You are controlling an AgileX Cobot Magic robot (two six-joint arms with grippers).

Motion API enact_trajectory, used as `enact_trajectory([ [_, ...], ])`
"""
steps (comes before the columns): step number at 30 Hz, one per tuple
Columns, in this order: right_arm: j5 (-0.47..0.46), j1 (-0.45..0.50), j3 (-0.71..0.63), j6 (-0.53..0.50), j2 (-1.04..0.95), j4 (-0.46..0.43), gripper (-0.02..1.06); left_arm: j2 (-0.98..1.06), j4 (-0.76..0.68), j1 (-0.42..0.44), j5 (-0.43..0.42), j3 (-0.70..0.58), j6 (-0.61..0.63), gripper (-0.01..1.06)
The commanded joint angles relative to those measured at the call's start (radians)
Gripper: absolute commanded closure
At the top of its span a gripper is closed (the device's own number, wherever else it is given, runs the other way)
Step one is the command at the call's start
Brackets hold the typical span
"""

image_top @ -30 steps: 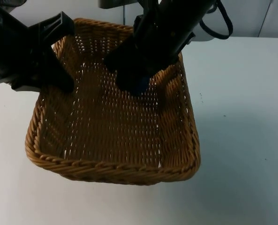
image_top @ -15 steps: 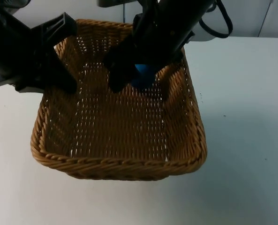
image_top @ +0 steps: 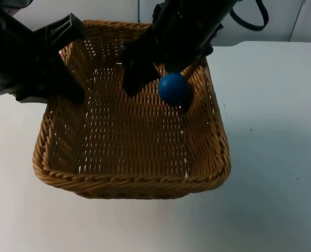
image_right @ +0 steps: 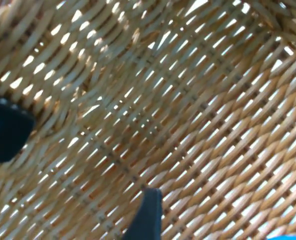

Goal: Pick up the basket with the left hand and place the ball into the basket with the right hand.

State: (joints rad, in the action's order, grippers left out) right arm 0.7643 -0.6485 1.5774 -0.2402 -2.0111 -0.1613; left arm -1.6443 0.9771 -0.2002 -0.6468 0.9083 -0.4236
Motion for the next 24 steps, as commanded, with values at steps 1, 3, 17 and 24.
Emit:
enact_trajectory([
  [1, 0.005, -0.002, 0.005, -0.006, 0.041, 0.021, 0.24, 0.004, 0.033, -0.002, -0.002, 0.006, 0.005, 1.05],
  [3, 0.007, -0.002, 0.008, -0.003, 0.054, 0.033, 0.24, 0.004, 0.033, -0.002, -0.002, 0.006, 0.005, 1.05],
  [17, 0.112, -0.002, 0.008, -0.003, 0.277, 0.097, 0.24, 0.004, 0.034, -0.002, 0.01, 0.006, 0.005, 1.05],
  [24, 0.174, -0.002, 0.005, 0.0, 0.388, 0.108, 0.25, 0.004, 0.034, -0.002, 0.02, 0.006, 0.005, 1.05],
])
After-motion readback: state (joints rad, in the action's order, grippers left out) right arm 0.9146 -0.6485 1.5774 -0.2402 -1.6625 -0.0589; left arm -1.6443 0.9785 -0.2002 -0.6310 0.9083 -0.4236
